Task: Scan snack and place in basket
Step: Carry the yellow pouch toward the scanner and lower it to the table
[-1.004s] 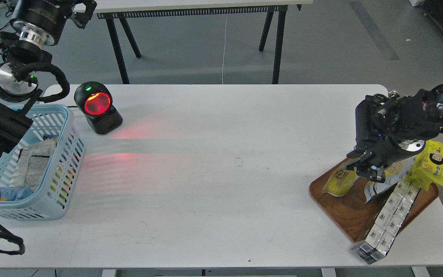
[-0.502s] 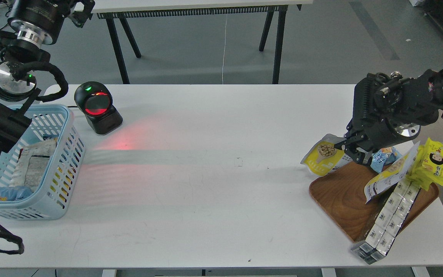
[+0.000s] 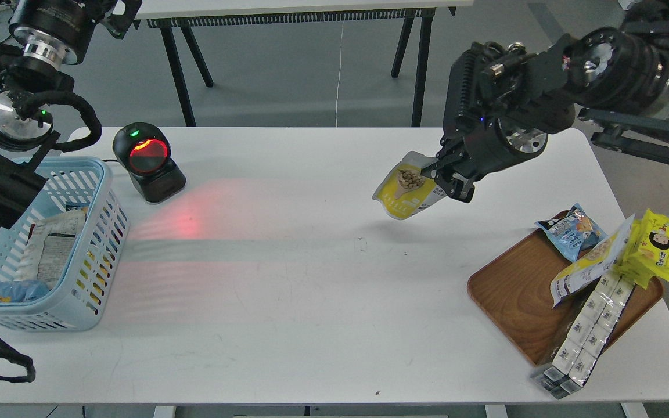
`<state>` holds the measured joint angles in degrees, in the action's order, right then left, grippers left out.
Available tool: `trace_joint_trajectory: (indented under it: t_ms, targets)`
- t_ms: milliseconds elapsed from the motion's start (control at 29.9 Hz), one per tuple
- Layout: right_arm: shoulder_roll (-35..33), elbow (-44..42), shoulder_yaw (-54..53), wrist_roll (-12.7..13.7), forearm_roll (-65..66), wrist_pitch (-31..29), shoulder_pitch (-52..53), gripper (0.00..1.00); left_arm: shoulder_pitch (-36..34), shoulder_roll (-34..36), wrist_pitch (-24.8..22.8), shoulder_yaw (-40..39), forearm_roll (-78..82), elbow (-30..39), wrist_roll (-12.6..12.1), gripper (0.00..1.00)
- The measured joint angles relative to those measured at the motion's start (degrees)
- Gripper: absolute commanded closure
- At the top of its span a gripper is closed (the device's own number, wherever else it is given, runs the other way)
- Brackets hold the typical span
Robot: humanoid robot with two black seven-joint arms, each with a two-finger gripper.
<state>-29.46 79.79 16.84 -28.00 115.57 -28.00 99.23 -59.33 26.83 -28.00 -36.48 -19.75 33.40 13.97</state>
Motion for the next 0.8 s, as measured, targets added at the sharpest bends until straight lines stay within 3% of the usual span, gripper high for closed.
trace_joint_trajectory:
  t_ms: [536,803]
  targets:
    - [20.34,-12.05,-1.71,0.00,-1.92,0.00,-1.81,1.00,0.00,-0.08,0.00,0.09,0.06,0.01,0.00,0.00]
    - [27.31,-15.23,-1.44,0.00,-2.02,0.00,-2.28,1.00,0.06,0.03,0.00,0.09,0.06,0.01,0.00,0.00]
